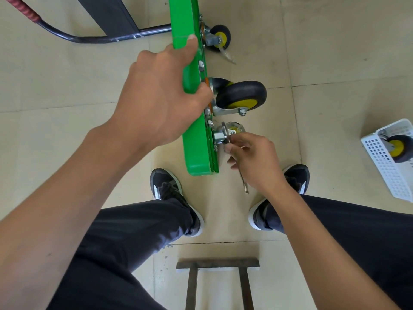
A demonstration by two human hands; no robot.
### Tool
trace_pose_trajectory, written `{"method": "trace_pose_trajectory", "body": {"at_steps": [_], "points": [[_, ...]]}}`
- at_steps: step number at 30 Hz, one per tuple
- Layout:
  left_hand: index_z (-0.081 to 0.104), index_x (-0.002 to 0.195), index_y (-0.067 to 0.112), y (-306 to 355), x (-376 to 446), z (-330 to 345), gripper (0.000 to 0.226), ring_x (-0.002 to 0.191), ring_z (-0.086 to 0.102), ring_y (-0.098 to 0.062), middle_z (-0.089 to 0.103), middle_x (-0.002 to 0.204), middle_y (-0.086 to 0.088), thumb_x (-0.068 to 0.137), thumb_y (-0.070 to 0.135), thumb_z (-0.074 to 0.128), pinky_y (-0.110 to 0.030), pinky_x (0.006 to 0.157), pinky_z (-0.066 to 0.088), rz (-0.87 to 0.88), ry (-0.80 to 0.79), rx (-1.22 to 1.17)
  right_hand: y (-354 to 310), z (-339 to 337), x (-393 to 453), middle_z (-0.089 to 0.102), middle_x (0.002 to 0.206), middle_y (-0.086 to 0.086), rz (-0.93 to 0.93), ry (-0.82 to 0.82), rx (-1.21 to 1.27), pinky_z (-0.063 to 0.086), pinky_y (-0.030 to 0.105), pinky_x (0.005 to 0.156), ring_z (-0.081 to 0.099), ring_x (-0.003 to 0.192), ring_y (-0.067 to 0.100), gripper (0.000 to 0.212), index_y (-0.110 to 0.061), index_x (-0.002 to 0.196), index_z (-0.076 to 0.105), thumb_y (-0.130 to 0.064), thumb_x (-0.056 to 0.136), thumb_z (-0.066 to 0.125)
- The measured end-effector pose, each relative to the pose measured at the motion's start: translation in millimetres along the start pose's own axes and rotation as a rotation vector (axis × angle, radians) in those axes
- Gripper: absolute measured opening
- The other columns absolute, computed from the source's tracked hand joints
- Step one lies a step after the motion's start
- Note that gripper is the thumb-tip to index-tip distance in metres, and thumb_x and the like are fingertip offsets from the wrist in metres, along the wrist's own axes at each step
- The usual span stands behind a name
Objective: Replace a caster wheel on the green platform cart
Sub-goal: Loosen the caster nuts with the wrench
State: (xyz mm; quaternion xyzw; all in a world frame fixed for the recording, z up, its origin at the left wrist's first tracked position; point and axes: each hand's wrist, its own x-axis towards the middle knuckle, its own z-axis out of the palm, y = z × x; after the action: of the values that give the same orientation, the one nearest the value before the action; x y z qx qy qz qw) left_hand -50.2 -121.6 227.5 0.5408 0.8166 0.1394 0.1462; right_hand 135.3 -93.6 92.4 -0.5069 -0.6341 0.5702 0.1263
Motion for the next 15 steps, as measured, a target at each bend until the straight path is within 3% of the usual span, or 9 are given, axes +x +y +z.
{"method": "trace_pose_trajectory", "body": {"at_steps": [3,7,15], "points": [[0.037,0.153,0.019,0,0,0,0.071,0.118,0.06,-0.035,0.06,0.139,-0.011,0.087,0.044,0.046,-0.049,0.103,0.046,-0.002,-0.004,0.004,-8,-9,-3,0.073,0.085,0.011,0.172,-0.149,0.186,0.062,0.042,0.062,0.068,0.061,0.027,0.006,-0.009,0.094,0.072,-0.012,0.096,0.067],[0.036,0.153,0.02,1,0,0,0.069,0.12,0.059,-0.034,0.056,0.143,-0.011,0.089,0.043,0.047,-0.049,0.104,0.047,-0.006,-0.005,0.002,-25,-11,-7,0.07,0.083,0.017,0.254,-0.27,0.356,0.059,0.036,0.057,0.065,0.06,0.026,0.014,0.002,0.1,0.071,-0.01,0.095,0.067],[0.036,0.153,0.021,2,0,0,0.068,0.123,0.057,-0.035,0.054,0.146,-0.009,0.09,0.044,0.047,-0.047,0.107,0.044,0.001,0.001,0.022,-44,-1,-3,0.066,0.085,0.023,0.251,-0.268,0.468,0.057,0.029,0.052,0.062,0.053,0.019,0.024,0.011,0.105,0.068,-0.011,0.096,0.065]]}}
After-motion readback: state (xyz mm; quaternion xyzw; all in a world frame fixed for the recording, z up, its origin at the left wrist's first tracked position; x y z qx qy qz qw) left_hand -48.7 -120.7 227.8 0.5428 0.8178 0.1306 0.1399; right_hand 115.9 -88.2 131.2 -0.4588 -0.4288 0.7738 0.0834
